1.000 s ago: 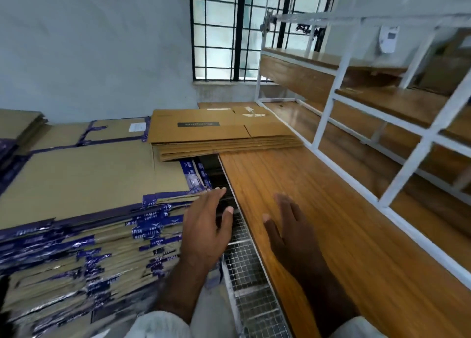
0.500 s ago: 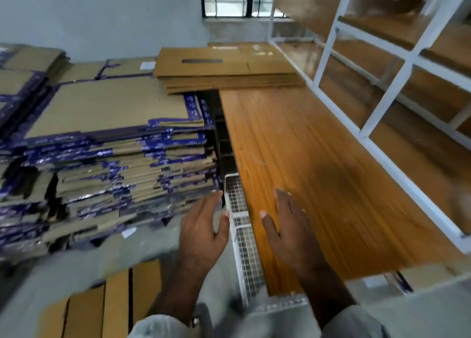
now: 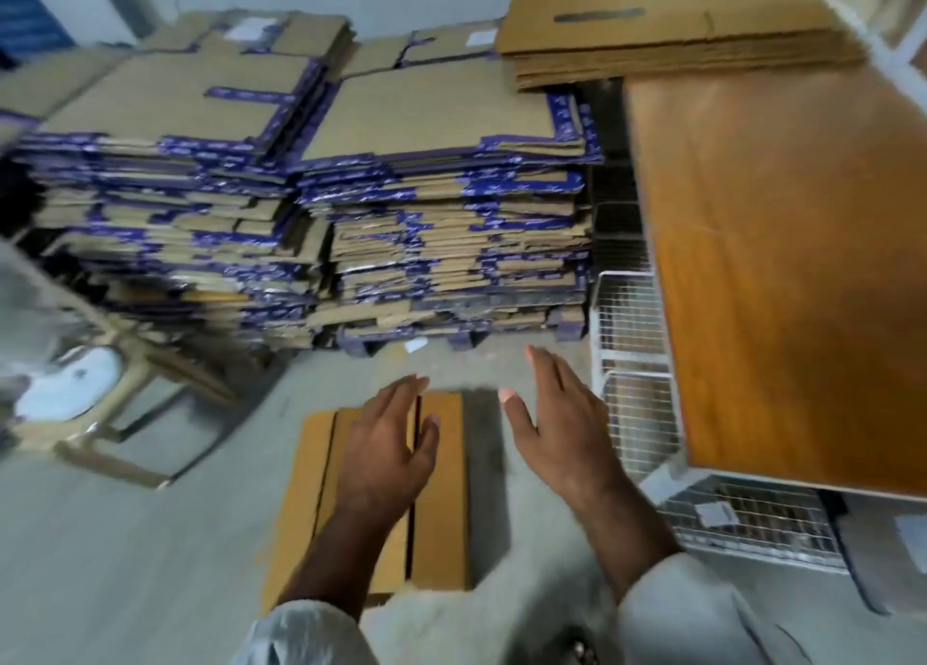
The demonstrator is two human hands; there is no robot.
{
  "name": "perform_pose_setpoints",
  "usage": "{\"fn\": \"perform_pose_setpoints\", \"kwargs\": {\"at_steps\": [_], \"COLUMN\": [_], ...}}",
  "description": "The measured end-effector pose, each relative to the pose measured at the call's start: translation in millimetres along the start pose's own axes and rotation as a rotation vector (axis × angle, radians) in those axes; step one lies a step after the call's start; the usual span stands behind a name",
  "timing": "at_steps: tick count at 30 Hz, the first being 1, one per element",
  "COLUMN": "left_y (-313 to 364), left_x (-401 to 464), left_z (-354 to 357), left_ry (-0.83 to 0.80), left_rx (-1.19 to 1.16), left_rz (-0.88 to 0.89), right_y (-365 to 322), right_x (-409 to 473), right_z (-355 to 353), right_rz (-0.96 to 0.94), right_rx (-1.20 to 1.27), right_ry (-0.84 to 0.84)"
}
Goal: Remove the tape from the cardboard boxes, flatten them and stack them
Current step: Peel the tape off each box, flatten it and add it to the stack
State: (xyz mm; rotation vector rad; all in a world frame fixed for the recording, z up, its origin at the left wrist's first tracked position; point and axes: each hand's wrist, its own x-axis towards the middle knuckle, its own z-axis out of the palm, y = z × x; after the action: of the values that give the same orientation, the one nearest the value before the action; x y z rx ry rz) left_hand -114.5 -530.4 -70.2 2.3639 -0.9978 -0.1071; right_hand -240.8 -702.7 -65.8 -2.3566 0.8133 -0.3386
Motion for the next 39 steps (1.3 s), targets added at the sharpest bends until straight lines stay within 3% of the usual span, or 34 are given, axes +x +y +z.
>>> {"fn": "perform_pose_setpoints", "kwargs": {"at_steps": [6, 9, 16, 21, 25, 29, 34, 39], "left_y": [-114.7, -180.1, -375.8, -527.9, -649.0, -727.7, -770.7, -777.1], "left_x": [-66.6, -95.9, -139.7, -170.3, -202.8, -223.0, -236.6, -237.1], "left_z": [-36.2, -35.7, 41.8, 129.4, 194.4, 239.6, 275.9, 271.4], "left_ry": [0.027, -0.083, -0.196, -0.255, -0.337, -0.411, -0.412, -0.391], "left_rx": [0.051, 0.036, -0.072, -0.15, -0.112, -0.102, -0.179, -0.212], "left_rz": [-0.196, -0.3, -0.583, -0.782, -0.953, -1.119, -1.147, -1.149], "right_y": [-69.9, -90.0, -93.3, -50.6, -3.1, 26.4, 33.6, 25.8], "right_x": [-13.9, -30.9, -75.0, -91.0, -102.0, -115.2, -127.6, -130.9], "right_z": [120.3, 200.6, 427.8, 617.1, 727.3, 794.1, 830.2, 837.6], "right_rz": [-0.098, -0.043, 0.121, 0.554, 0.82, 1.042, 0.992, 1.056], "right_rx": [0.024, 0.029, 0.049, 0.113, 0.104, 0.205, 0.235, 0.284], "right_ry": [-0.157, -0.268, -0.583, -0.785, -0.979, -0.82, -0.554, -0.539]}}
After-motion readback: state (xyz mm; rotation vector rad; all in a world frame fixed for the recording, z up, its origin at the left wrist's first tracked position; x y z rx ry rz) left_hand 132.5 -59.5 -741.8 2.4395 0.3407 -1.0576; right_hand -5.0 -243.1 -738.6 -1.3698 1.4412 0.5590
